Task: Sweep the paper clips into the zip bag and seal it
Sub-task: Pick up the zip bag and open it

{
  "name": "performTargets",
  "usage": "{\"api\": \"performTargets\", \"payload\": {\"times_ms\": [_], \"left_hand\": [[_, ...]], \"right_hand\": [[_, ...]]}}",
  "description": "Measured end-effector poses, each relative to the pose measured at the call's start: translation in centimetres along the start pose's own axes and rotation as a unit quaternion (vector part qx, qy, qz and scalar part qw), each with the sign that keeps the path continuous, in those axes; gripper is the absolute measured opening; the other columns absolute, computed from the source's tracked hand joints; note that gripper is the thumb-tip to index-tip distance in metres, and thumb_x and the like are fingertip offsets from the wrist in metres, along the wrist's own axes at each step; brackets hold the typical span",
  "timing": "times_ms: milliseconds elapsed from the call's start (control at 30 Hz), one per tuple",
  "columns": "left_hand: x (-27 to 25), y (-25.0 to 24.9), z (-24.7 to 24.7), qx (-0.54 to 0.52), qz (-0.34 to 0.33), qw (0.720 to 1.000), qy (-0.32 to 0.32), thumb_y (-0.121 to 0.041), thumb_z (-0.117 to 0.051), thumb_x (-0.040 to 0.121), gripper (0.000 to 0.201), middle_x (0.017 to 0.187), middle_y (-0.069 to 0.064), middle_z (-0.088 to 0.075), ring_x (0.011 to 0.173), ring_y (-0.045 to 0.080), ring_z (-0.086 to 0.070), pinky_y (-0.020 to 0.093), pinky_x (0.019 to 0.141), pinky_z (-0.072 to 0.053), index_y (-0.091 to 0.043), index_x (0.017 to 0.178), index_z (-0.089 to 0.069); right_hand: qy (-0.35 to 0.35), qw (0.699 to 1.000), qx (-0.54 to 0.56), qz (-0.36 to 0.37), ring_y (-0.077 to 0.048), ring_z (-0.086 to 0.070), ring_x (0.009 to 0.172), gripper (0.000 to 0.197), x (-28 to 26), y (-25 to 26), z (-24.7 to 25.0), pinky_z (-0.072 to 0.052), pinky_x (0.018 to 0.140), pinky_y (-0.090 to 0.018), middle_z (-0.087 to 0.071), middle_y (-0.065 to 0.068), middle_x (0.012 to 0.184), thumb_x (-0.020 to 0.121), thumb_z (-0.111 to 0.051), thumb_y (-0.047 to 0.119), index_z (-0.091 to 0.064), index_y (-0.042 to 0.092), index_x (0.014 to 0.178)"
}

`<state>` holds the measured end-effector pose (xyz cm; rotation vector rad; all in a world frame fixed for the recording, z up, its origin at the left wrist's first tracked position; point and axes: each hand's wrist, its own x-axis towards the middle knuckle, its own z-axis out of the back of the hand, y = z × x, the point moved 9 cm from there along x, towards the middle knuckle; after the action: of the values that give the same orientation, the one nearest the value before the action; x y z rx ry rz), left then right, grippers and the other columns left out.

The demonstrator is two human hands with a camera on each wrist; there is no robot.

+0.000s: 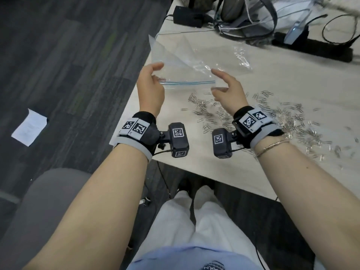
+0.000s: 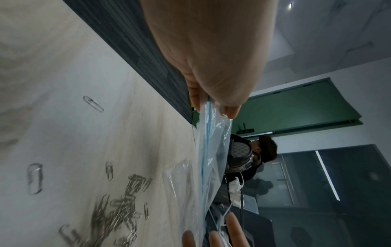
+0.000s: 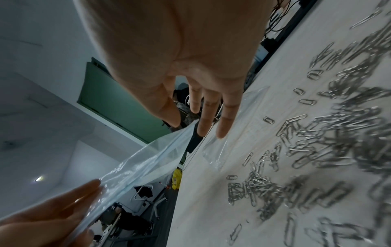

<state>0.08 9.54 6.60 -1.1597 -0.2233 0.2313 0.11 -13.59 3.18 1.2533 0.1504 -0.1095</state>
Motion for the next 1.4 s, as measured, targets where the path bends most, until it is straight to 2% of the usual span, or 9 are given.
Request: {"api": "performTargets", "payload": {"times_ms": [100,233,367,433,600,733,967,1167,1400], "left_hand": [[-2.0,-0.9,-1.1,-0.016,-0.008,1.000,0.015,0.013,-0.028,0.085,0.048,0.116,0.000,-0.058,0.082,0.008,-0.061,0.011,0.078,-0.047,-0.009,0.113,-0.060],[-4.7,-1.8,-2.5,-0.020,-0.016,0.999,0.021,0.007,-0.033,0.086,0.039,0.111,-0.003,-0.061,0.077,-0.002,-0.062,0.035,0.078,-0.057,-0.013,0.105,-0.062],[-7.8,-3.7,-3.5,-0.015,-0.030,0.999,-0.009,0.003,-0.039,0.090,0.032,0.102,-0.031,-0.047,0.097,-0.004,-0.060,0.021,0.081,-0.052,-0.007,0.113,-0.059],[-9.6,-5.1,-4.3,-0.018,-0.047,0.999,-0.016,0.002,-0.042,0.090,0.032,0.098,-0.038,-0.042,0.105,0.009,-0.059,0.016,0.084,-0.048,-0.004,0.117,-0.058],[-14.0,-9.2,-5.8,-0.058,-0.096,0.993,-0.027,-0.013,-0.050,0.091,0.014,0.105,-0.009,-0.061,0.092,0.017,-0.063,0.013,0.072,-0.046,-0.016,0.099,-0.061],[-16.6,-11.2,-6.9,-0.102,-0.092,0.990,-0.018,-0.033,-0.067,0.083,0.023,0.099,-0.006,-0.065,0.092,0.008,-0.058,0.010,0.068,-0.044,-0.015,0.097,-0.064],[-17.8,-13.6,-8.1,-0.044,-0.148,0.988,0.028,-0.035,-0.075,0.073,0.037,0.104,-0.010,-0.063,0.090,0.008,-0.059,0.016,0.068,-0.045,-0.019,0.103,-0.061],[-17.5,-13.7,-8.1,-0.024,-0.154,0.986,0.052,-0.030,-0.072,0.075,0.017,0.082,-0.014,-0.063,0.081,0.013,-0.060,0.032,0.074,-0.046,-0.024,0.088,-0.063],[-18.1,-10.2,-9.6,-0.009,-0.070,0.979,0.191,-0.018,-0.072,0.077,0.014,0.071,-0.007,-0.057,0.067,0.005,-0.053,0.021,0.067,-0.046,-0.021,0.075,-0.058]], "right_hand": [[-0.001,1.000,-0.016,0.000,-0.014,-0.059,0.108,0.052,-2.3,-0.7,0.9,-0.051,0.091,-0.023,-0.038,0.002,0.137,0.083,-0.050,-0.007,-0.055,0.021,0.127],[-0.033,0.999,-0.027,0.008,-0.011,-0.058,0.108,0.046,-4.6,-1.4,3.5,-0.048,0.090,-0.016,-0.048,-0.005,0.136,0.079,-0.050,-0.013,-0.063,0.010,0.116],[-0.073,0.997,0.005,0.024,-0.010,-0.060,0.105,0.038,-7.0,-1.3,7.2,-0.046,0.094,-0.014,-0.057,-0.003,0.128,0.082,-0.053,-0.011,-0.066,0.010,0.110],[-0.094,0.995,0.007,0.039,-0.010,-0.061,0.103,0.033,-8.3,-1.4,9.3,-0.049,0.094,-0.019,-0.060,-0.001,0.124,0.083,-0.057,-0.005,-0.068,0.014,0.107],[-0.139,0.987,0.037,0.066,-0.009,-0.066,0.095,0.024,-11.4,-1.6,13.9,-0.052,0.089,-0.023,-0.066,0.002,0.112,0.082,-0.063,0.001,-0.071,0.015,0.100],[-0.167,0.980,0.071,0.078,0.003,-0.066,0.080,0.017,-13.6,-1.7,16.5,-0.053,0.081,-0.017,-0.070,-0.001,0.096,0.082,-0.066,0.002,-0.071,0.009,0.097],[-0.195,0.972,0.097,0.089,-0.008,-0.060,0.063,0.011,-15.9,-1.0,19.0,-0.054,0.058,-0.026,-0.067,0.003,0.073,0.081,-0.067,0.006,-0.072,0.010,0.090],[-0.222,0.968,0.086,0.082,0.003,-0.055,0.066,0.018,-17.2,-0.9,20.2,-0.047,0.067,-0.016,-0.063,0.009,0.074,0.080,-0.069,0.006,-0.069,0.009,0.098],[-0.192,0.978,0.076,0.027,-0.008,-0.055,0.071,0.030,-18.4,-3.5,19.0,-0.049,0.074,-0.018,-0.061,0.004,0.075,0.079,-0.071,0.006,-0.061,0.015,0.107]]}}
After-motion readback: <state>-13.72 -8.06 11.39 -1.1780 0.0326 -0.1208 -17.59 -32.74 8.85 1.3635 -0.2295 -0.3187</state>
